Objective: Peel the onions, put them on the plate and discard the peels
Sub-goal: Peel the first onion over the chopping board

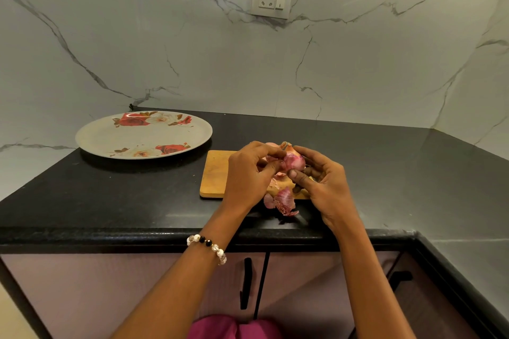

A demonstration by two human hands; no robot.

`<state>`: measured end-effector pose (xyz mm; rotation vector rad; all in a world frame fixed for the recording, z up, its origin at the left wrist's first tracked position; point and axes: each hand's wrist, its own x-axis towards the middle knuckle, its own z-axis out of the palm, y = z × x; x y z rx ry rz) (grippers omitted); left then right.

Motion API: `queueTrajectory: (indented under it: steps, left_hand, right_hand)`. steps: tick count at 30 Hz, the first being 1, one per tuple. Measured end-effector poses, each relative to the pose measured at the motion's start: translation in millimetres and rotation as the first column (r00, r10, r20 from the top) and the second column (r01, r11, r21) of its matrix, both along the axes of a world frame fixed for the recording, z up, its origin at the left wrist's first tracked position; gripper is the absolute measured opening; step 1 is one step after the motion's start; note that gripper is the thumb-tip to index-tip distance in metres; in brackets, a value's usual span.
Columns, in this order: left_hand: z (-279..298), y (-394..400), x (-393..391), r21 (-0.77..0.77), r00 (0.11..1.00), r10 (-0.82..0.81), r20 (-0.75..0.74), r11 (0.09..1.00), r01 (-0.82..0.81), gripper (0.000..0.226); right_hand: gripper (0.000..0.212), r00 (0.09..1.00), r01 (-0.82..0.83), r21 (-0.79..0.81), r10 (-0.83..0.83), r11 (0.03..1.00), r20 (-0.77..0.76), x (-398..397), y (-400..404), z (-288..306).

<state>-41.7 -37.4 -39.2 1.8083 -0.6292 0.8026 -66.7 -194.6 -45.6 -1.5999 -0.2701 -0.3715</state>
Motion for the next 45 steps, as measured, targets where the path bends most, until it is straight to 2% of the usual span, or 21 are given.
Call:
queueTrajectory:
  steps: [7,14,26,33,45]
  left_hand:
    - [-0.6,0.4,-0.2,-0.020,1.000,0.002,-0.007,1.000,-0.002,0.015]
    - [-0.4,0.3,0.3,-0.073,0.992,-0.033,-0.123,0.997,0.024,0.021]
    - [-0.8,0.7,0.2,-0.100,0.989,-0.021,-0.147,0.995,0.006,0.025]
    - [-0.9,-0.2,2.0,0.040,0.990,0.038,-0.133,0.999,-0.033,0.015]
    - [-1.6,-2.7,3.9,0.128,0.995,0.038,-0.090,0.991,-0.026,0.019]
  right_hand:
    - [0.047,1.000,-0.013,-0.016,0.013,1.000,-0.003,0.2,1.3,0.4]
    - [0.047,0.999,-0.035,-0.009,0.035,0.999,0.004,-1.7,1.5,1.5]
    - [0.049,0.999,-0.038,-0.032,0.038,0.999,0.009,3.7,-0.5,-2.8]
    - [0.048,0.999,-0.037,-0.041,0.037,0.998,0.006,4.2,-0.9,-3.1]
    - [0.046,0.999,-0.047,0.004,0.047,0.999,-0.010,1.2,-0.2,-0.8]
